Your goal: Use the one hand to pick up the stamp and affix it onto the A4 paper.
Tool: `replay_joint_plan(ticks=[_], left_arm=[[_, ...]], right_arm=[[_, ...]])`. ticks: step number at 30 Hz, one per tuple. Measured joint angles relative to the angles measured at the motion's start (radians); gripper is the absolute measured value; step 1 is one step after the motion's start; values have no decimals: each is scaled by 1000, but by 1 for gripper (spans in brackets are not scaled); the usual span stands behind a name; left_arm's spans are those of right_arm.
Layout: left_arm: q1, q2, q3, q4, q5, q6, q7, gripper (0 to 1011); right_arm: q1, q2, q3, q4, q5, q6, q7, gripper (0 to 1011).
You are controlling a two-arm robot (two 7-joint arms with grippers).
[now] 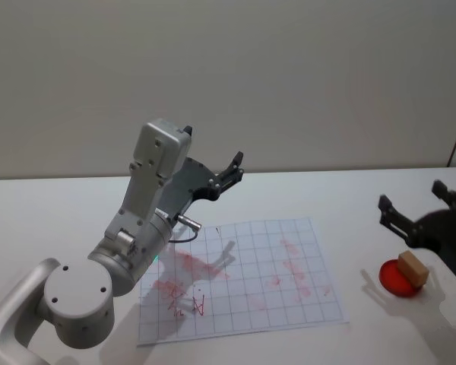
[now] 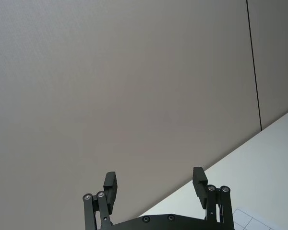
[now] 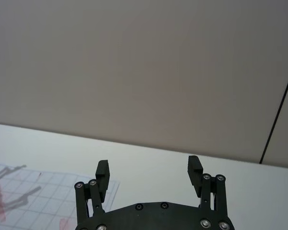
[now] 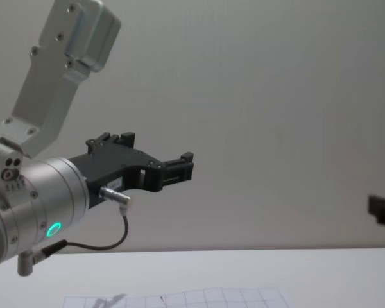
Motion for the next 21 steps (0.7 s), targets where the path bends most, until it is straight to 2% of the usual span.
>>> replay_joint_plan(ticks=[10,21], left_arm=[[0,0,0,0,0,0,0,1001],[0,0,0,0,0,0,0,1001]], right_arm=[[-89,63,29,-20,39,56,-16,1001],[-137,106,45,-12,20,122,-24,1001]])
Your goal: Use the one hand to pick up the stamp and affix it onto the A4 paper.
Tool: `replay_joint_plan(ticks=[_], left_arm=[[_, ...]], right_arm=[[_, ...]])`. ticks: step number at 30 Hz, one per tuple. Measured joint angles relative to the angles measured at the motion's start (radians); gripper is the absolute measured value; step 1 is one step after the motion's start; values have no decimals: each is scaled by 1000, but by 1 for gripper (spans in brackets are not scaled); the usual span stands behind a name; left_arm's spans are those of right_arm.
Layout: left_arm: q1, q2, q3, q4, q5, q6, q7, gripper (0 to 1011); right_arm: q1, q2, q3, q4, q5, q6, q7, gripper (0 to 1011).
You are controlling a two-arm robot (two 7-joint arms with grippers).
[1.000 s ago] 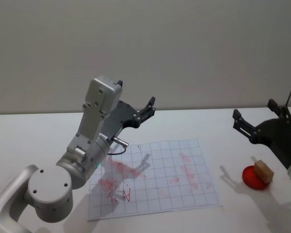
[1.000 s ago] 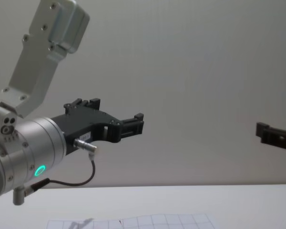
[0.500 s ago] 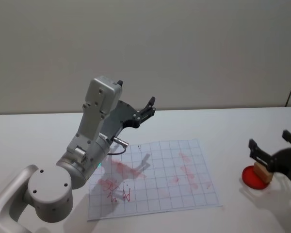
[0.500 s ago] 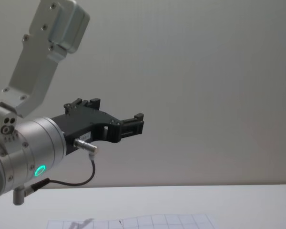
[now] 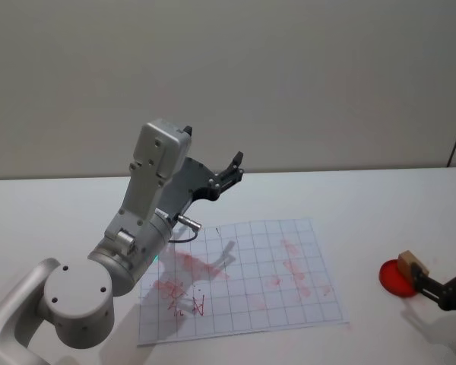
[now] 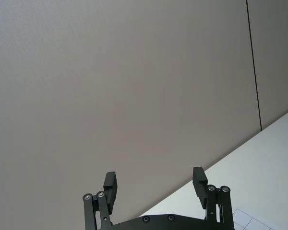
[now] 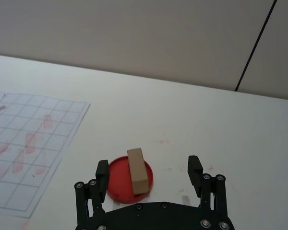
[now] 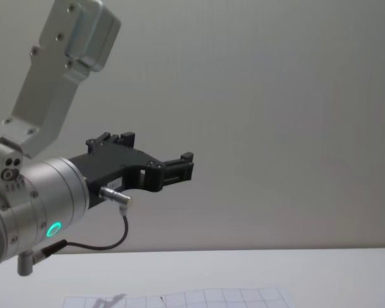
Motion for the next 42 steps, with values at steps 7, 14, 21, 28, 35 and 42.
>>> replay_joint_plan(ticks=[7,14,21,28,35,42], left_arm=[[0,0,0,0,0,0,0,1001],[0,0,0,0,0,0,0,1001],[0,0,0,0,0,0,0,1001],[0,0,0,0,0,0,0,1001],[0,0,0,0,0,0,0,1001],[0,0,0,0,0,0,0,1001]], right_arm=[[10,2,-1,21,-22,29,19,1001],[45,-13,-13,58,-53,60,55,1001],[83,-32,-23,97,-82,80,88,1001],[120,-50,-32,134,-108,88,113,1001],[144,-62,-38,159,-128,89,128,1001],[159,-69,-42,174,-139,90,137,925]])
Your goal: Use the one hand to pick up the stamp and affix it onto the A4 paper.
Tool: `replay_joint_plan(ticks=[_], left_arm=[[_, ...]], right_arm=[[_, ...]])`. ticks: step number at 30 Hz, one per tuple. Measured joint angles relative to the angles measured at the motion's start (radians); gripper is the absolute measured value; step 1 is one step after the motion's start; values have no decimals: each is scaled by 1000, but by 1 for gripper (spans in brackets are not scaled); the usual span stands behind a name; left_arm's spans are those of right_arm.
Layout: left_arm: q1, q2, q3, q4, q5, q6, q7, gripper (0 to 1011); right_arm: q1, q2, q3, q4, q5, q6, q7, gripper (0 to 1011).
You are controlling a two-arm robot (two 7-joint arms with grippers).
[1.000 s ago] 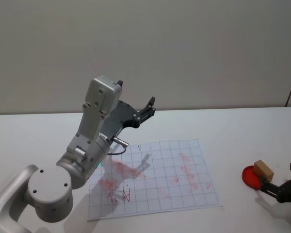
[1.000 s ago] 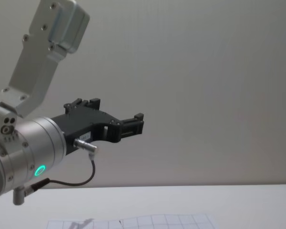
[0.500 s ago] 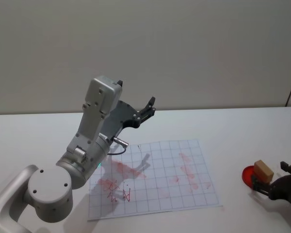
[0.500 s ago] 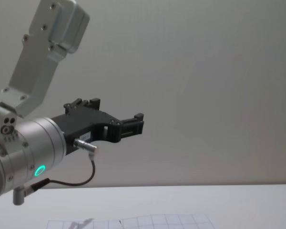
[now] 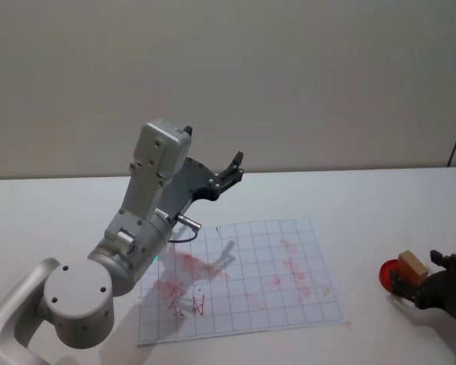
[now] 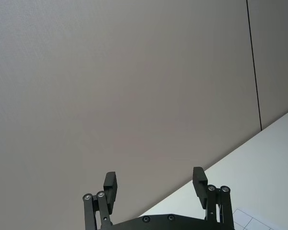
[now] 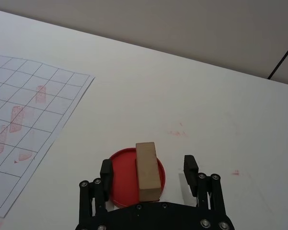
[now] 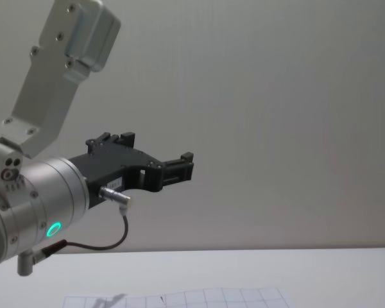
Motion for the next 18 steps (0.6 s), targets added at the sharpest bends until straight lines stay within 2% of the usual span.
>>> replay_joint_plan(ticks=[6,7,9,10,14,15,17,18], left_arm=[[0,0,0,0,0,0,0,1001],[0,0,0,0,0,0,0,1001],[0,0,0,0,0,0,0,1001],[0,0,0,0,0,0,0,1001],[0,0,0,0,0,0,0,1001],[0,0,0,0,0,0,0,1001],[0,0,0,0,0,0,0,1001],[0,0,0,0,0,0,0,1001]], right_arm=[[6,-3,-1,6,-5,1,4,781],[8,-4,-2,8,-6,1,5,718],[9,-4,-2,9,-7,1,5,681],[10,-5,-2,10,-7,1,6,620],[12,-6,-3,12,-9,1,7,543],[12,-6,-3,13,-10,1,7,482],[13,-6,-3,13,-10,1,8,444],[13,-7,-3,14,-11,1,8,389]])
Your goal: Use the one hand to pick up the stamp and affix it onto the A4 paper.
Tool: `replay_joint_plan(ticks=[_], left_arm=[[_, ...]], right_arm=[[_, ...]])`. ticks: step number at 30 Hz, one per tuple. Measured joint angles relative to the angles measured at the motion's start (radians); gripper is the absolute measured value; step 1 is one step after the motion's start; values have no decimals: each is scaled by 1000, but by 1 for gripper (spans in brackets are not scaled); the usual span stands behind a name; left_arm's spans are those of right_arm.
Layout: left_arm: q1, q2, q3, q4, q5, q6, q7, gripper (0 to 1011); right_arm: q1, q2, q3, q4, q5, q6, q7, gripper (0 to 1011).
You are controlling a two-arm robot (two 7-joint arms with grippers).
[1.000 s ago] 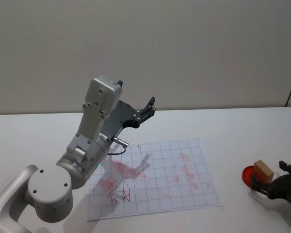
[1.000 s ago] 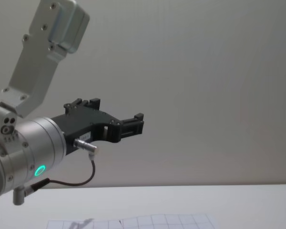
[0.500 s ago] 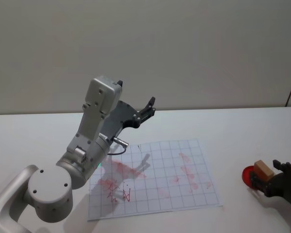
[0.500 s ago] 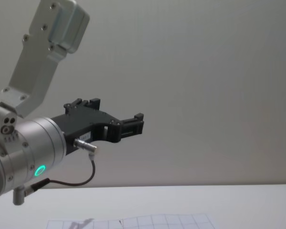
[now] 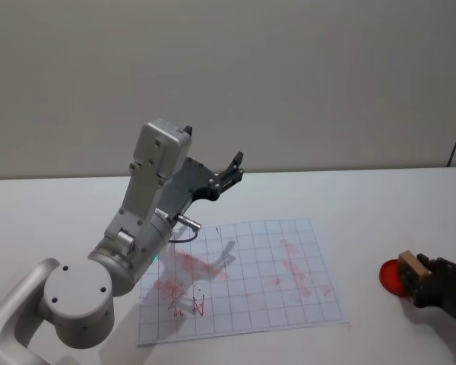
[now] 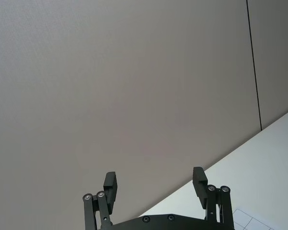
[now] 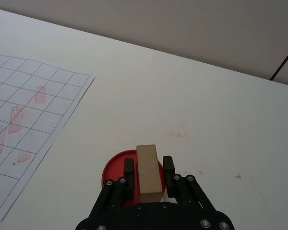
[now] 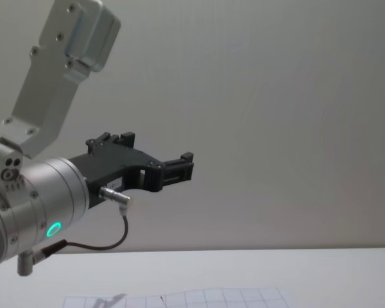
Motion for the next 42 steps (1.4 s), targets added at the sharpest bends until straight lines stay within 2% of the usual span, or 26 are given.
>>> replay_joint_plan(ticks=[3,6,20,35,42], left_arm=[[0,0,0,0,0,0,0,1001],[0,0,0,0,0,0,0,1001],[0,0,0,0,0,0,0,1001],[0,0,0,0,0,0,0,1001],[0,0,0,0,0,0,0,1001]], right_arm=[[1,0,0,1,-1,0,1,280],[2,-1,-1,2,-1,0,1,219],[18,-15,-4,-4,8,-29,21,220],[112,-92,-46,9,22,-82,142,220],[177,-146,-83,72,-7,-85,231,220]])
